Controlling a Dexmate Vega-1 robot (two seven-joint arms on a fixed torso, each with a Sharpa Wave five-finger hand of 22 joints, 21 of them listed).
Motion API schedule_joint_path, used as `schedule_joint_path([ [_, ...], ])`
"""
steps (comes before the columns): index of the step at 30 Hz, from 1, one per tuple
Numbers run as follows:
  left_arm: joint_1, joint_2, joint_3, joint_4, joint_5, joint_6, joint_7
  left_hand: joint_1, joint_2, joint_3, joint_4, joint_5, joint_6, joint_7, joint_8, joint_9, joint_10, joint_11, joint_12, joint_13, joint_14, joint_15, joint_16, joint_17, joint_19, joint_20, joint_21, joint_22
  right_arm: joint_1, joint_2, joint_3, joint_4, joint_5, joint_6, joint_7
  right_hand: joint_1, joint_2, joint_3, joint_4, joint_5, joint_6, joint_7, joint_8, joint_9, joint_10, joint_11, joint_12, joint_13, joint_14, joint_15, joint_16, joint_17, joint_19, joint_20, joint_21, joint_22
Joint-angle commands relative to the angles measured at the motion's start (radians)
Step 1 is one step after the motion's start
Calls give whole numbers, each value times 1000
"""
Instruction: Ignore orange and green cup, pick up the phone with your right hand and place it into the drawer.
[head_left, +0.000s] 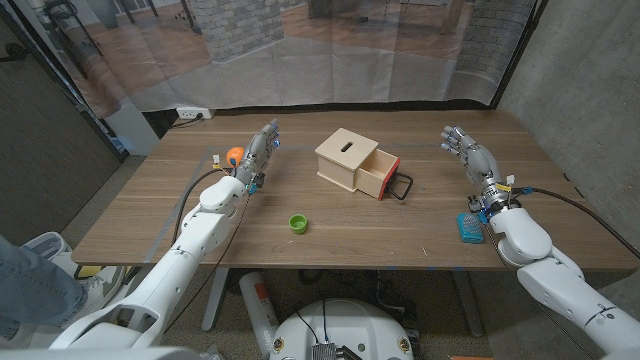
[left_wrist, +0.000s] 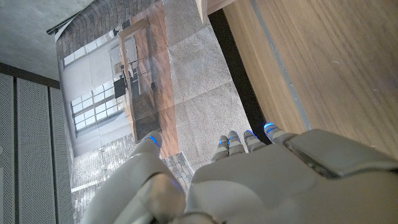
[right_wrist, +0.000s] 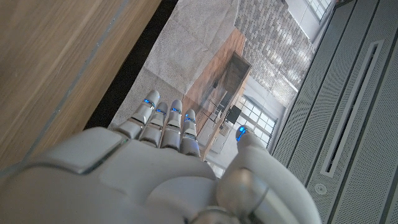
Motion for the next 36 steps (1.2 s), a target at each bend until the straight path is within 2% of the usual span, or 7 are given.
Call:
schedule_joint_path([
  [1,-8,2,6,1,6,6,-1,3,5,-3,-1,8,2,1,6,4,1,5,8,4,0,1,5,4,-25,-48,-3,3,-28,1,20,-9,-29,14,-27,10,-1,4,-7,-1,6,-7,5,6,11,1,7,5,9,0,-3,3,12,-24,-2,2],
  [22,-23,-14,15,32,6,2,-4,4,6,-7,-1,9,6,1,6,4,5,1,9,4,1,0,4,4,-26,-45,-6,3,-89,-34,70,-60,-66,-35,-61,14,2,5,-12,-2,17,-11,7,6,16,-5,7,5,11,-1,-6,4,16,-22,-14,2],
  [36,-38,-21,21,42,13,-1,-7,5,8,-10,-2,10,8,0,6,4,5,1,8,4,2,0,4,4,-26,-43,-8,3,-126,-29,89,-72,-98,-37,-85,17,3,5,-15,-2,20,-13,7,6,15,-4,6,5,11,-3,-7,4,18,-22,-19,3],
])
